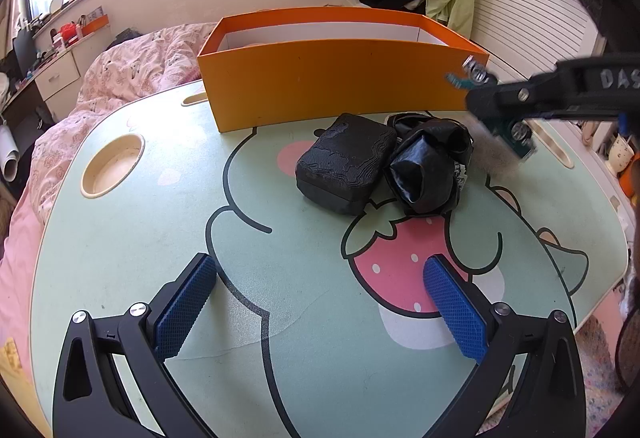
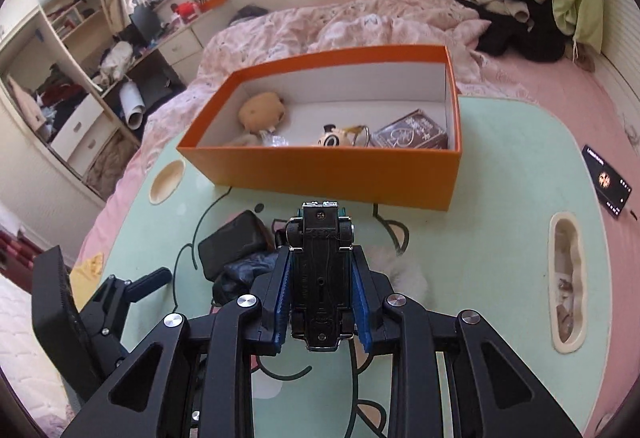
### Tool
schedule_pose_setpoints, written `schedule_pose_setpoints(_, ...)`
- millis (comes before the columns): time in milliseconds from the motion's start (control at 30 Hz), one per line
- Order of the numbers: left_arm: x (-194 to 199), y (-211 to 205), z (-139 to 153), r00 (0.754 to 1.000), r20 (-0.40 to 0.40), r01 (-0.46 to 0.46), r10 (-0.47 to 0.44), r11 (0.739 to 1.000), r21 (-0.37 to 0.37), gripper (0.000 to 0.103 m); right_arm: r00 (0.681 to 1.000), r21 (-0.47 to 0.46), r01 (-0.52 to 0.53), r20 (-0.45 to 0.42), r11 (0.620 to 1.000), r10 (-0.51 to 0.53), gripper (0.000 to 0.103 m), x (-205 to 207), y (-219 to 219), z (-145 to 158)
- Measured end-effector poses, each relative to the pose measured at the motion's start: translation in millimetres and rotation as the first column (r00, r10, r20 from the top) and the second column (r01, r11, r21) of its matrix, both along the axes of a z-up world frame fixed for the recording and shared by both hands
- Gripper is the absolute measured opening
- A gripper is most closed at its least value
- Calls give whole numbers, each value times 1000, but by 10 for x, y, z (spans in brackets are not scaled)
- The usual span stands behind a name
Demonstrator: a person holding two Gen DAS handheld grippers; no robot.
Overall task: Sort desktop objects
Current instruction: 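Place the green toy car on the table beside the pom-pom, right gripper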
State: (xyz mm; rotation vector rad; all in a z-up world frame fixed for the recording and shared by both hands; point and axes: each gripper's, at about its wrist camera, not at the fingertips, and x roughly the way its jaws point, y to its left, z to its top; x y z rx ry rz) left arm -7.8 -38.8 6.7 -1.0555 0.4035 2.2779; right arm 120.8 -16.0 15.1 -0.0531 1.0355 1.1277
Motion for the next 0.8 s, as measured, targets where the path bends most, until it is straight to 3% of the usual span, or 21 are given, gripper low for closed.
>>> schedule_pose_setpoints(100, 1, 2, -1, 1000, 0, -1, 1, 1000, 0, 103, 1000, 11, 1, 5, 1000, -1, 30, 27, 55, -34)
schedule_pose_setpoints(233, 2, 3, -2, 1000, 0, -2, 2, 1000, 0, 103, 992, 77, 81, 91, 994, -88, 45, 69, -128, 133)
schedule_pose_setpoints(433, -1, 2, -4, 1000, -1, -5, 5, 1000, 0, 103, 978, 111, 84, 183, 990, -104, 47, -201, -545, 133)
schedule_pose_setpoints(567, -3, 4, -6, 1000, -1, -7, 7, 1000, 0, 103, 965, 60, 57, 253, 997, -70, 49, -499, -678, -92)
schedule_pose_setpoints(700, -2, -2, -6, 1000, -1, -7, 7, 1000, 0, 103, 947, -25, 101, 307, 995, -89, 50, -601, -602, -358)
schedule_pose_setpoints(733, -5, -1, -7, 1000, -1, -7, 7, 1000, -1, 103, 939, -30, 124, 325, 992, -108, 55, -599, -578, -389)
schedule_pose_setpoints(767, 4, -4, -8, 1000, -2, -7, 7, 1000, -2, 103, 929, -38, 146, 349, 989, -124, 75, -595, -553, -407)
schedule_pose_setpoints(800, 2, -10, -11, 1000, -1, -7, 7, 1000, -2, 103, 928, -55, 161, 348, 985, -133, 86, -561, -527, -429)
